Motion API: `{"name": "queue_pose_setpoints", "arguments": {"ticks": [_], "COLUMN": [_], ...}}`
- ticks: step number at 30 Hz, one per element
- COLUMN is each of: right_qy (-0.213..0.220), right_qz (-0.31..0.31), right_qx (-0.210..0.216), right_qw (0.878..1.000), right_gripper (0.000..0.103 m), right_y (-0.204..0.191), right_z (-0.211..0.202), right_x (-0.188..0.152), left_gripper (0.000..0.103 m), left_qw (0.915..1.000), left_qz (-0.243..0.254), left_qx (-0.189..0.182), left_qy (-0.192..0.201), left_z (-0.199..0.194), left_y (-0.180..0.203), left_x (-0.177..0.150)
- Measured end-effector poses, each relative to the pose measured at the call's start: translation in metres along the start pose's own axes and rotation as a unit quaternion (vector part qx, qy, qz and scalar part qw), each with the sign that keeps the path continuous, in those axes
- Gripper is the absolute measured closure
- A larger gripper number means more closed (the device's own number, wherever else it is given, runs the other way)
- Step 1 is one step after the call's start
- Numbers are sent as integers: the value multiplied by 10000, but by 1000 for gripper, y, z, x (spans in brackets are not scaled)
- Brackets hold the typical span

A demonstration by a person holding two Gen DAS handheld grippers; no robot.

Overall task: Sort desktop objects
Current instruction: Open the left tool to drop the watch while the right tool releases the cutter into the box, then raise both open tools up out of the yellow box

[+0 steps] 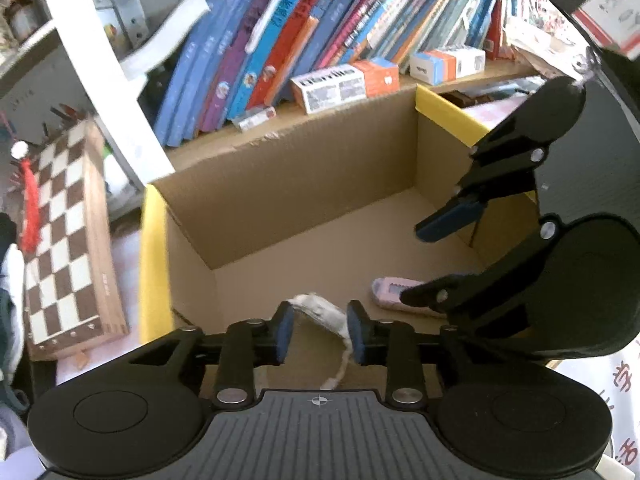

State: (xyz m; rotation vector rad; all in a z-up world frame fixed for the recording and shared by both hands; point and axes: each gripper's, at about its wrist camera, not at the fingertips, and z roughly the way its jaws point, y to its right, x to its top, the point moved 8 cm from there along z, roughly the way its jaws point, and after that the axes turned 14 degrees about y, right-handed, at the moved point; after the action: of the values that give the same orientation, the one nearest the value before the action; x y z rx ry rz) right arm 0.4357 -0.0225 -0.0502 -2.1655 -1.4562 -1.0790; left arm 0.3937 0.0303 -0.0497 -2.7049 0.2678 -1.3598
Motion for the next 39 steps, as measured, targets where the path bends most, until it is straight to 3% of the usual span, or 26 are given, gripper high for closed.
{"name": "queue_pose_setpoints", "arguments": {"ticks": [6,16,21,28,39], "right_qy": [425,1121,1439,1728,1999], "right_qz": [391,833,937,1130,1217], "right_qx": [-175,-405,-516,-475,-670], "right_qw": [9982,9894,9838,9773,9699], "right_gripper": [45,35,20,17,16], "right_y": [8,18,18,8,-10], "right_z": [-27,-78,-104,-131,-157], "right_x": [7,18,22,19,5], "left_gripper": [47,34,24,22,21], "left_qw": [9990,9951,9913,9868,9840], "left_qz": [-265,-404,-463,-732,-765], "left_qx": [113,182,223,355,515], "left_qy": [335,887,1208,1403,1524], "left_z": [-27,-68,-95,-122,-147], "left_y": [-11,0,8,7,16], "left_x": [9,25,34,34,24]}}
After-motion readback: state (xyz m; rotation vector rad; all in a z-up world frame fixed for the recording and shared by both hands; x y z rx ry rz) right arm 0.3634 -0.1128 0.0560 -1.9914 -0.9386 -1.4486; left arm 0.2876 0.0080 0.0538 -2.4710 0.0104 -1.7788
